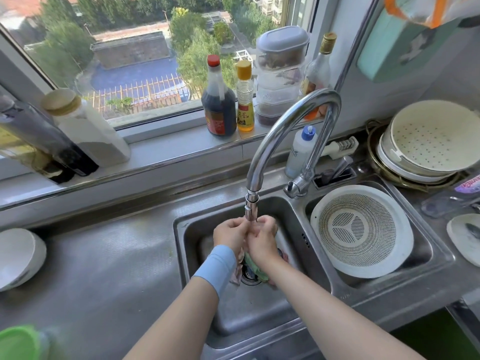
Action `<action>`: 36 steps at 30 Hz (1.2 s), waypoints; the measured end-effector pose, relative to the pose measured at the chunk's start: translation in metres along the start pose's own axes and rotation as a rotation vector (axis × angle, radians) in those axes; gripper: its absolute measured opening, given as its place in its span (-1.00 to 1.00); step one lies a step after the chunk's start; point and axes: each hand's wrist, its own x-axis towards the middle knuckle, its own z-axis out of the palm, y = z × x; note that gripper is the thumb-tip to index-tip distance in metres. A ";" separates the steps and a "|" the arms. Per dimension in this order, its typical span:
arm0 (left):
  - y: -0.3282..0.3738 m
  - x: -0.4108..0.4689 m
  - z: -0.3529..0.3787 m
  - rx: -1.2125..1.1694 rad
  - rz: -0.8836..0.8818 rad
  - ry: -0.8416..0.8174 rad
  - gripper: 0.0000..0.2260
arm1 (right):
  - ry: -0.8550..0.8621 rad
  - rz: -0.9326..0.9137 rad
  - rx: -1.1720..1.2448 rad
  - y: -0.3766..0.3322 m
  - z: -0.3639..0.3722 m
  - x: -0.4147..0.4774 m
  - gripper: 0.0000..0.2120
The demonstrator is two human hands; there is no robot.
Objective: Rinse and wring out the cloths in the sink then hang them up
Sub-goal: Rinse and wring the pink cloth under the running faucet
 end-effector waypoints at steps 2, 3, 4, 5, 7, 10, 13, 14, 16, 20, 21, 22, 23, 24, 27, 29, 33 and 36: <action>-0.001 -0.003 -0.001 0.034 0.026 -0.026 -0.93 | -0.163 0.083 0.122 0.000 -0.005 0.002 -0.71; -0.001 -0.004 -0.003 0.078 0.058 -0.023 -0.91 | -0.213 0.074 0.100 -0.001 -0.007 0.004 -0.73; -0.003 -0.001 -0.005 0.167 0.117 -0.010 -0.89 | -0.232 0.088 0.113 -0.003 -0.010 0.004 -0.77; -0.003 0.000 -0.007 0.245 0.178 0.006 -0.88 | -0.214 0.098 0.102 -0.005 -0.012 0.006 -0.80; 0.000 0.003 -0.013 0.240 0.213 0.033 -0.92 | -0.158 0.084 0.084 -0.009 -0.020 0.010 -0.79; -0.003 0.010 -0.019 0.137 0.102 -0.186 -0.65 | -0.236 0.145 0.190 -0.012 -0.024 0.012 -0.68; -0.012 0.010 -0.017 0.174 0.006 -0.511 -0.49 | -0.252 0.199 0.057 -0.015 -0.023 0.014 -0.61; -0.014 0.010 -0.016 0.177 -0.015 -0.547 -0.48 | -0.238 0.215 0.002 -0.016 -0.023 0.015 -0.57; -0.018 0.012 -0.017 0.247 0.017 -0.532 -0.58 | -0.219 0.249 -0.010 -0.016 -0.024 0.019 -0.49; -0.019 0.024 -0.029 0.422 0.168 -0.222 -0.90 | -0.192 0.132 -0.099 -0.012 -0.028 0.022 -0.63; -0.017 0.027 -0.032 0.385 0.181 -0.169 -0.92 | -0.199 0.095 -0.131 -0.010 -0.029 0.021 -0.68; -0.014 0.028 -0.034 0.342 0.179 -0.140 -0.88 | -0.225 0.080 -0.150 -0.007 -0.030 0.020 -0.65; -0.011 0.027 -0.034 0.305 0.166 -0.123 -0.83 | -0.268 0.078 -0.144 -0.004 -0.028 0.017 -0.62; -0.009 0.026 -0.034 0.284 0.148 -0.106 -0.78 | -0.315 0.079 -0.131 -0.004 -0.025 0.015 -0.63; -0.004 0.023 -0.035 0.263 0.117 -0.111 -0.78 | -0.272 0.086 -0.122 -0.013 -0.013 0.015 -0.82; -0.005 0.022 -0.037 0.079 0.014 -0.253 -0.83 | -0.205 0.131 -0.100 -0.023 -0.010 0.019 -0.87; -0.016 0.020 -0.044 0.115 -0.023 -0.525 -0.56 | -0.130 0.227 -0.102 -0.033 -0.007 0.021 -0.72; -0.020 0.025 -0.045 0.357 0.098 -0.411 -0.77 | -0.081 0.271 -0.072 -0.033 -0.005 0.019 -0.72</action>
